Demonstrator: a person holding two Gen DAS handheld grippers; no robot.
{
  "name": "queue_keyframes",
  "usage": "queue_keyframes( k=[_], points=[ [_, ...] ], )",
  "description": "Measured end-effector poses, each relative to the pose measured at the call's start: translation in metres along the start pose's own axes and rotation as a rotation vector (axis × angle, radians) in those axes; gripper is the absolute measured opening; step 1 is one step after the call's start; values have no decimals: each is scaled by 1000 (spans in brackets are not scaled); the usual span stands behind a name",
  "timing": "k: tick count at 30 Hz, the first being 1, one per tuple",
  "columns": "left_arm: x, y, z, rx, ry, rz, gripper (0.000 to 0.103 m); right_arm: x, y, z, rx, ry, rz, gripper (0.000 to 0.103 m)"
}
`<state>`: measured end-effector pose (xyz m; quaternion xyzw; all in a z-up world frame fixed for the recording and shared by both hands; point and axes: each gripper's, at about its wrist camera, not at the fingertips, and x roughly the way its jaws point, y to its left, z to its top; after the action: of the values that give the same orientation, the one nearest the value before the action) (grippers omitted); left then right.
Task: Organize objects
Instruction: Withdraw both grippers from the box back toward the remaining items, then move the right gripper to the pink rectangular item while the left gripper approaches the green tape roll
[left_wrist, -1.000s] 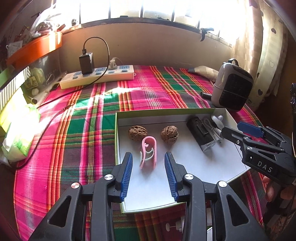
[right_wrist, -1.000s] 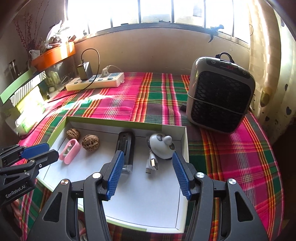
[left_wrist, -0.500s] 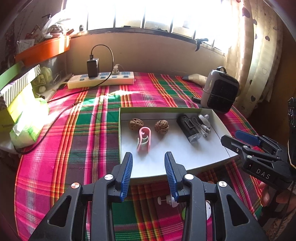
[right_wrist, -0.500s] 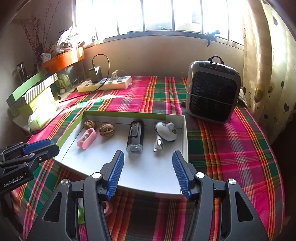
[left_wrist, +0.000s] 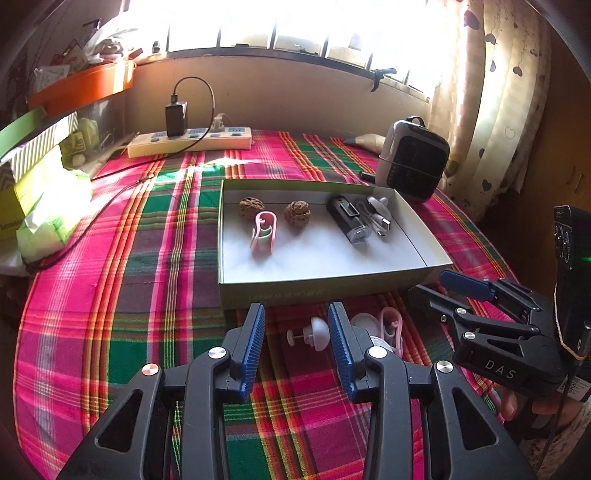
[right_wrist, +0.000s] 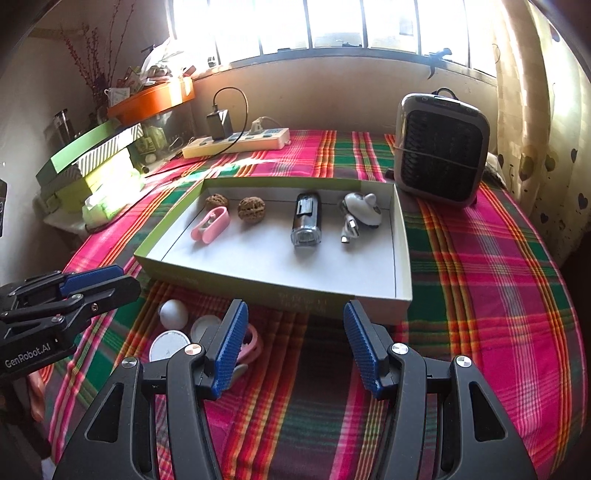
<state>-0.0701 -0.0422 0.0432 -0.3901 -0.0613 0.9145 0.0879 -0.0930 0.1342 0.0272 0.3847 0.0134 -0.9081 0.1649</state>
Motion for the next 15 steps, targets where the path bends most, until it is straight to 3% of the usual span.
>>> queue_keyframes(
  k=[8,15],
  points=[
    [-6,2,-8,-21,4,-12,34,4,12,-13,-16,41,45,56],
    [-7,-4,-11,-13,12,-43,34,5,16,-20,-59,61,6,56]
  ],
)
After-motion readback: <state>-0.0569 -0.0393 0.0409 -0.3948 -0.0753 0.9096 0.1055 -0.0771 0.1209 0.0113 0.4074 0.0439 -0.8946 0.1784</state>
